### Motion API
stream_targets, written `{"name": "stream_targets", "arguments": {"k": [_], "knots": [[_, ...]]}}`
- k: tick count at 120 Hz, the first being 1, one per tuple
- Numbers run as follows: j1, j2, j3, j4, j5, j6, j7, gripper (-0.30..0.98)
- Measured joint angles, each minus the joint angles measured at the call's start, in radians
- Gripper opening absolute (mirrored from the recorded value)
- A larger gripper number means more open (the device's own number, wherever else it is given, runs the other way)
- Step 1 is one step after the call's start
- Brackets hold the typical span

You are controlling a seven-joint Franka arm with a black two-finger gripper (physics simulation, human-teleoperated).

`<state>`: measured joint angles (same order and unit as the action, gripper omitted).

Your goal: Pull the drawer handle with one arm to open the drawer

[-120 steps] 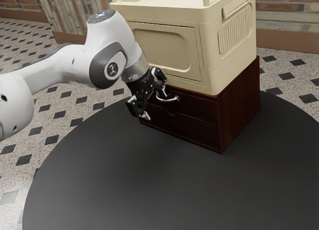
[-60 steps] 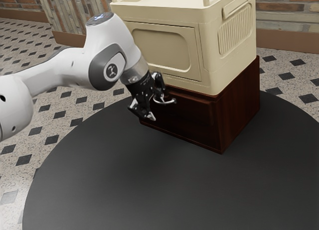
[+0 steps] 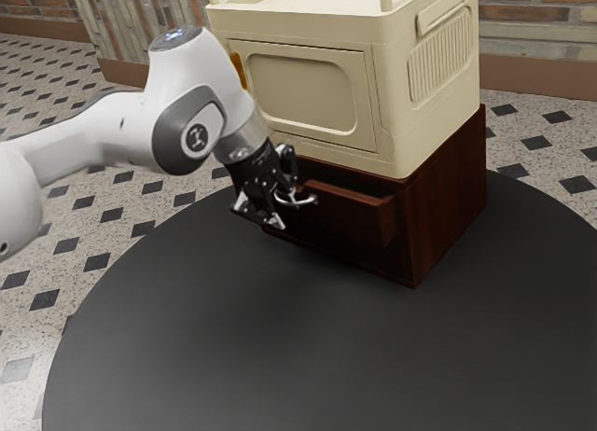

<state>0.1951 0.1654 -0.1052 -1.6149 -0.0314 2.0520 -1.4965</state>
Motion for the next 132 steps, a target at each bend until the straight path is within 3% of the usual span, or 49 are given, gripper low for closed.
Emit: {"name": "stream_targets", "arguments": {"k": [132], "knots": [[-0.018,-0.233,0.044,-0.293,-0.012,0.043,0.000,0.14]]}}
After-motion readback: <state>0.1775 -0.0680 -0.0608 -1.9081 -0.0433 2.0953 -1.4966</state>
